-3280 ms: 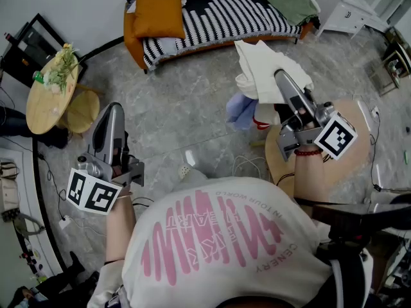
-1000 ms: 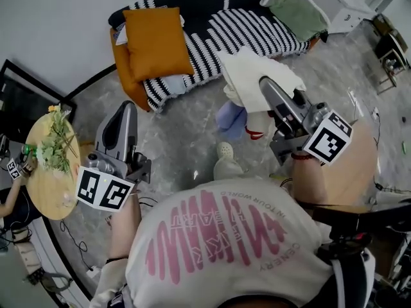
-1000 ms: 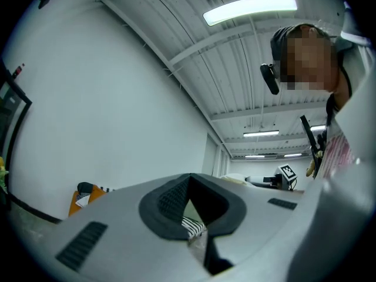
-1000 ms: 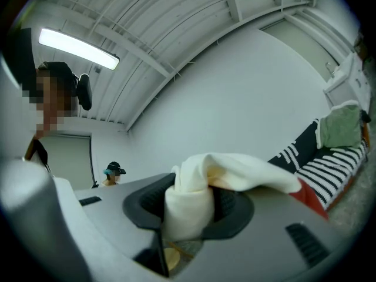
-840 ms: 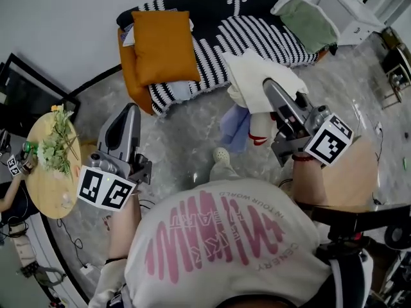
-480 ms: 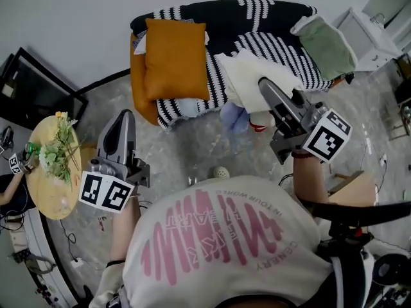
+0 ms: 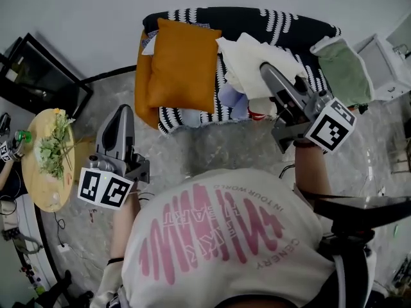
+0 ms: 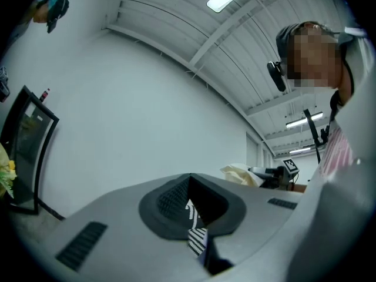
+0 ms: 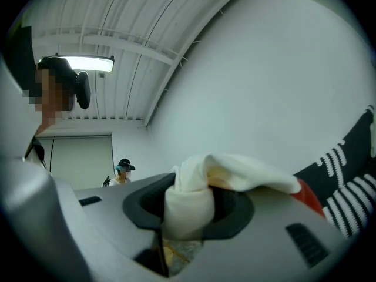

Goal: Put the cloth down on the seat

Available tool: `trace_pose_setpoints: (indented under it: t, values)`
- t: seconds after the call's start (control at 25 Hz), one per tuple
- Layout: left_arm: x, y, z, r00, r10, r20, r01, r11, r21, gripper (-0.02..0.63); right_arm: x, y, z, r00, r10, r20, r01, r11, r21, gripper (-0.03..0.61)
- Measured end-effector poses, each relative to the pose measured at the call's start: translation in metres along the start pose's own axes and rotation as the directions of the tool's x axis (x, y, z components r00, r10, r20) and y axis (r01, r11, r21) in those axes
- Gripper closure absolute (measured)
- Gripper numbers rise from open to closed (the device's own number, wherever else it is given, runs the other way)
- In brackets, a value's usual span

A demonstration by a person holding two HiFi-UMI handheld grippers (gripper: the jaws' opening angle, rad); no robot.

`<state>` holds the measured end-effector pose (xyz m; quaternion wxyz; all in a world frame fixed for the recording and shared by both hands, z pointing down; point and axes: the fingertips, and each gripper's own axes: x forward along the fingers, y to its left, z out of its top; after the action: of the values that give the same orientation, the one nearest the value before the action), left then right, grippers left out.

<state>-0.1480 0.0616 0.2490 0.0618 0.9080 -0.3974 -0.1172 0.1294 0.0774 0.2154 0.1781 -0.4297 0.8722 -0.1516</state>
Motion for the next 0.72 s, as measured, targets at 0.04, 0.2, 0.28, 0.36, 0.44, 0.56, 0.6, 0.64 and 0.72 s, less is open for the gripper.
trace_pose_setpoints:
  t: [0.04, 0.2, 0.28, 0.36, 0.44, 0.56, 0.6, 0.64, 0.72]
  values:
    - [0.004, 0.000, -0.002, 1.000, 0.002, -0.007, -0.001, 1.000, 0.003, 0.604, 0.003, -0.006, 0.001, 1.000, 0.001, 0.001, -0.001, 1.000, 0.004, 0.442]
    - [0.018, 0.009, -0.008, 1.000, 0.006, -0.030, -0.006, 1.000, 0.007, 0.604, 0.015, -0.025, -0.002, 1.000, -0.004, -0.005, 0.005, 1.000, 0.025, 0.442]
    - [0.029, 0.016, -0.010, 0.999, -0.004, -0.033, 0.004, 1.000, 0.000, 0.604, 0.022, -0.033, -0.006, 1.000, -0.012, -0.011, 0.012, 0.999, 0.035, 0.442]
    - [0.044, 0.025, -0.010, 0.999, -0.025, -0.030, 0.025, 1.000, -0.003, 0.604, 0.032, -0.042, -0.012, 0.999, -0.022, -0.025, 0.023, 0.999, 0.037, 0.442]
    - [0.063, 0.039, -0.006, 0.999, -0.044, -0.016, 0.044, 0.999, -0.006, 0.604, 0.044, -0.053, -0.015, 0.998, -0.042, -0.040, 0.043, 0.998, 0.035, 0.442]
    - [0.094, 0.063, 0.004, 0.998, -0.061, 0.002, 0.061, 0.998, -0.015, 0.604, 0.067, -0.071, -0.012, 0.996, -0.076, -0.053, 0.078, 0.996, 0.040, 0.442]
    - [0.102, 0.070, 0.007, 0.998, -0.067, 0.005, 0.067, 0.998, -0.009, 0.604, 0.072, -0.075, -0.010, 0.995, -0.085, -0.051, 0.087, 0.996, 0.037, 0.442]
    - [0.107, 0.075, 0.009, 0.997, -0.074, 0.005, 0.074, 0.997, -0.001, 0.604, 0.075, -0.077, -0.008, 0.995, -0.093, -0.044, 0.094, 0.995, 0.030, 0.442]
    - [0.113, 0.080, 0.012, 0.996, -0.093, 0.006, 0.093, 0.996, 0.008, 0.604, 0.077, -0.079, -0.005, 0.994, -0.106, -0.021, 0.106, 0.994, 0.014, 0.442]
